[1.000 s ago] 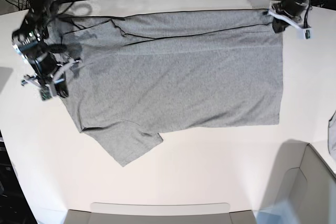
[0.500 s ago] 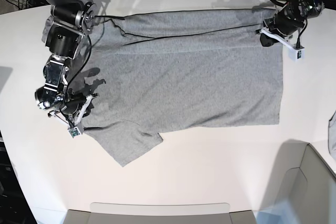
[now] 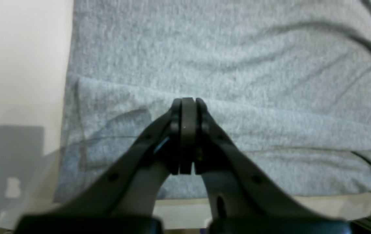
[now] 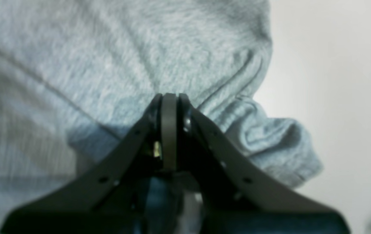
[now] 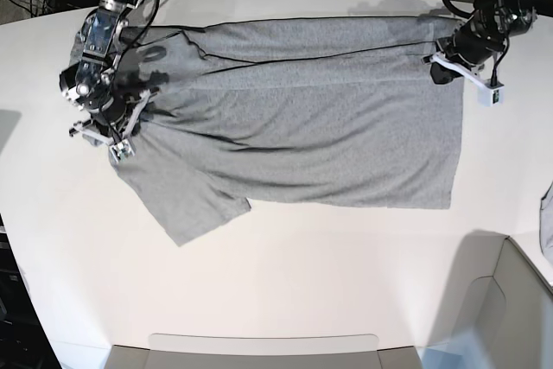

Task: Fold the T-shirt properly
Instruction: 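Move both grippers to the hem corners, right gripper grasping first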

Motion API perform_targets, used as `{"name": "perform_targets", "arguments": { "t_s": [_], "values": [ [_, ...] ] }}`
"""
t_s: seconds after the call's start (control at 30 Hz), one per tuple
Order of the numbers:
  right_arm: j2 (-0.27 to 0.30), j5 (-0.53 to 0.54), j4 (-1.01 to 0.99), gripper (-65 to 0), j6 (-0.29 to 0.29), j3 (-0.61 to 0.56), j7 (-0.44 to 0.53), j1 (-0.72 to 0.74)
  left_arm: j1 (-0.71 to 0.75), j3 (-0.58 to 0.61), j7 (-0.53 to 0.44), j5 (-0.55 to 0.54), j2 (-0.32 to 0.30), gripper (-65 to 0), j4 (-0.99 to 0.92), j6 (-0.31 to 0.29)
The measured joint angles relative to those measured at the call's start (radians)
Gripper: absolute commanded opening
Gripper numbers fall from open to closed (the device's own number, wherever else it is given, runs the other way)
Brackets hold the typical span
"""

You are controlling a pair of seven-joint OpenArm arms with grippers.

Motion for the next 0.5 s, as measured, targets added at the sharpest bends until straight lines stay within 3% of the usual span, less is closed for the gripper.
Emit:
{"name": "perform_targets", "arguments": {
  "t_s": [0.13, 0.2, 0.37, 0.5],
  "values": [
    [-0.04, 0.045, 0.126, -61.7, 0.011, 0.059, -0.163, -0.038, -0.026, 0.0, 0.0, 0.0, 0.0, -65.0, 0.0, 0.0],
    [-0.044, 0.035, 0.18, -58.5, 0.012, 0.079, -0.234, -0.011, -0.026, 0.0, 0.0, 0.0, -0.003, -65.0, 0.0, 0.0],
    [-0.024, 0.06, 0.289, -40.5, 0.011, 0.069, -0.253, 0.156, -0.02, 0.0, 0.004, 0.0, 0.0, -65.0, -0.001, -0.003],
    [0.052, 0.047, 0.137, -37.1, 0.012, 0.004, -0.284, 0.267, -0.031, 0.0, 0.003, 0.0, -0.006, -65.0, -0.001, -0.003]
  ]
}}
